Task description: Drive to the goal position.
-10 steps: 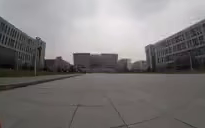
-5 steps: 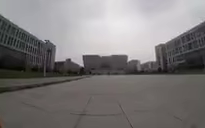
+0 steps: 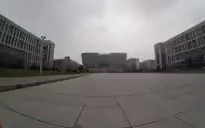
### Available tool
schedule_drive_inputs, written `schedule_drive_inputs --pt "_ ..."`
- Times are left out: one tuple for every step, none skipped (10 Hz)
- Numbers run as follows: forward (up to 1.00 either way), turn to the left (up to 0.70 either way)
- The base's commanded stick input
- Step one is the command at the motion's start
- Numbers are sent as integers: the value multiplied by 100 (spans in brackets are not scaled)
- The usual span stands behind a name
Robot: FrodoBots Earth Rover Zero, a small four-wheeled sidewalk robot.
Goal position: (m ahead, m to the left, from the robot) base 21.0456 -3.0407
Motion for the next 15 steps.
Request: schedule_drive_inputs --pt "70 -1" --pt "70 -1" --pt "70 -1" --pt "70 -1" --pt "70 -1" --pt "70 -1" --pt "70 -1" --pt "70 -1" --pt "70 -1" --pt "70 -1" --pt "70 -1" --pt "70 -1" --pt "70 -1" --pt "70 -1" --pt "70 -1"
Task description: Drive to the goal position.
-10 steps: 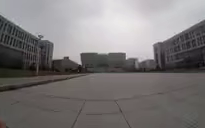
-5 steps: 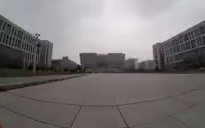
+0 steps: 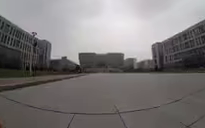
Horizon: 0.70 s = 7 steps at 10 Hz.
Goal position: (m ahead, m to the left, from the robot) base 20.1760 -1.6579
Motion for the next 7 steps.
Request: schedule_drive_inputs --pt "70 -1" --pt "70 -1" --pt "70 -1" --pt "70 -1" --pt "70 -1" --pt "70 -1" --pt "70 -1"
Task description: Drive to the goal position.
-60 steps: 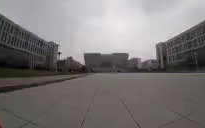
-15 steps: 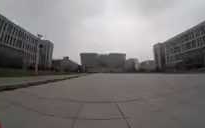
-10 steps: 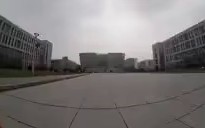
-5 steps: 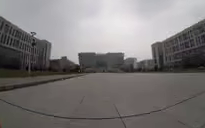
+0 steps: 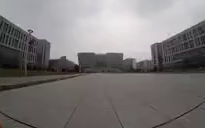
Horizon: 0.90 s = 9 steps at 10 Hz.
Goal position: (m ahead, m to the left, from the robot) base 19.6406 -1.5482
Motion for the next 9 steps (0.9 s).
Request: schedule_drive_inputs --pt "70 -1" --pt "70 -1" --pt "70 -1" --pt "70 -1" --pt "70 -1" --pt "70 -1" --pt "70 -1" --pt "70 -1" --pt "70 -1"
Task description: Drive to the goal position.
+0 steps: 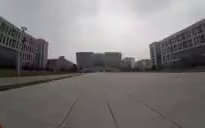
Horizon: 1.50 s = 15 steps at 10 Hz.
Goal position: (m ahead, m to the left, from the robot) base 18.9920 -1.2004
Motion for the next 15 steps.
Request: schedule_drive_inputs --pt "70 -1" --pt "70 -1" --pt "70 -1" --pt "70 -1" --pt "70 -1" --pt "70 -1" --pt "70 -1" --pt "70 -1" --pt "70 -1" --pt "70 -1" --pt "70 -1" --pt "70 -1" --pt "70 -1" --pt "70 -1" --pt "70 -1"
